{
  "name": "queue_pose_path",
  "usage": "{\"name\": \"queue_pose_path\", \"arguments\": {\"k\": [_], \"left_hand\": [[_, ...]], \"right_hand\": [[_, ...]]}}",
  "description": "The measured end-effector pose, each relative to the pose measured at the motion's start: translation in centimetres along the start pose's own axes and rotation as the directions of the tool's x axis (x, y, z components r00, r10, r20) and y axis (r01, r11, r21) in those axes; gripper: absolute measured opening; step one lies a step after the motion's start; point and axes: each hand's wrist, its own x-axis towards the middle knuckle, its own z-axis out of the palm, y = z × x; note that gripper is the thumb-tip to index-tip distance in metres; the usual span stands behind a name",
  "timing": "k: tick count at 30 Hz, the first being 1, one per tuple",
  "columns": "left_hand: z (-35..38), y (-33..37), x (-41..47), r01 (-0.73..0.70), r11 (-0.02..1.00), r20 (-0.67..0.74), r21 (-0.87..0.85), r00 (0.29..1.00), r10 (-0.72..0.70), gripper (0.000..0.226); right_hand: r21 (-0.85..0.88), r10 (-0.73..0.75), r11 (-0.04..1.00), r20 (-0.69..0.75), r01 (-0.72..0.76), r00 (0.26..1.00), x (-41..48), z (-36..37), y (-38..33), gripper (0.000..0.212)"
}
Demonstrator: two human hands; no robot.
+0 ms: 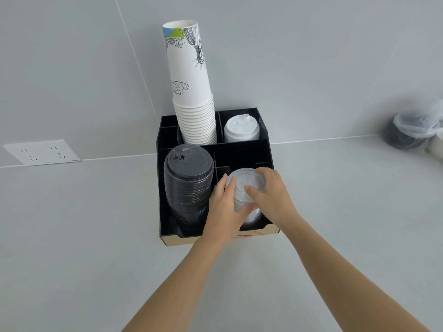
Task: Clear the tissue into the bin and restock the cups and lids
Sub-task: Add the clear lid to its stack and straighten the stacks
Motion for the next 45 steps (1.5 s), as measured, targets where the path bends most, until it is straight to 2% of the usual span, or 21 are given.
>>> {"name": "queue_pose_path", "arguments": {"k": [5,9,12,16,21,26,29,32,34,38,41,45], "left_hand": [[0.1,-0.1,0.1,0.015,1.000,0.041,0.013,0.999,-0.016,0.094],[0.4,0.1,0.1,-0.001,0.992,0.004,0.130,1.000,0.000,0.085],[0.6,0.0,0.1,-0.080,0.973,-0.023,0.219,0.996,0.087,0.078],[0.7,-0.5,-0.1,-0.123,0.961,-0.014,0.249,0.991,0.131,0.081],[0.7,-0.6,-0.3,-0.134,0.888,-0.013,0.441,0.988,0.156,0.094],[1.0,-0.8,-0.3,-0.123,0.850,-0.004,0.513,0.989,0.145,0.093],[0.9,-0.7,-0.2,-0.125,0.818,0.016,0.561,0.990,0.140,0.090],[0.5,0.0,-0.3,-0.155,0.807,0.003,0.570,0.983,0.186,0.100],[0.1,0.4,-0.2,-0.152,0.822,0.025,0.549,0.986,0.166,0.103],[-0.8,1.2,0.1,-0.165,0.842,0.027,0.513,0.984,0.177,0.084],[-1.8,2.7,0.0,-0.184,0.870,0.033,0.458,0.981,0.190,0.081],[-4.0,5.4,-0.2,-0.286,0.829,0.000,0.481,0.945,0.326,0.075]], "right_hand": [[-0.133,-0.050,0.989,0.078,0.060,0.996,0.4,-0.3,0.4,0.047],[-0.236,-0.095,0.964,0.117,0.120,0.989,0.4,-0.8,0.6,0.047],[-0.304,-0.125,0.939,0.135,0.161,0.983,0.5,-0.9,0.6,0.045],[-0.344,-0.151,0.920,0.136,0.189,0.979,0.6,-0.7,0.8,0.043],[-0.392,-0.154,0.898,0.140,0.197,0.978,0.7,-0.5,1.2,0.035],[-0.476,-0.141,0.855,0.165,0.204,0.976,0.8,-0.6,1.1,0.037],[-0.466,-0.153,0.857,0.173,0.218,0.973,0.9,-0.8,0.9,0.033],[-0.480,-0.179,0.842,0.186,0.248,0.966,0.9,-1.3,0.6,0.033],[-0.481,-0.179,0.839,0.199,0.255,0.964,1.0,-1.8,0.3,0.037],[-0.424,-0.179,0.869,0.208,0.254,0.962,1.1,-3.0,-0.6,0.034],[-0.365,-0.201,0.894,0.194,0.261,0.960,0.9,-4.3,-1.8,0.042],[-0.253,-0.268,0.917,0.183,0.309,0.946,0.8,-5.9,-3.8,0.050]]}}
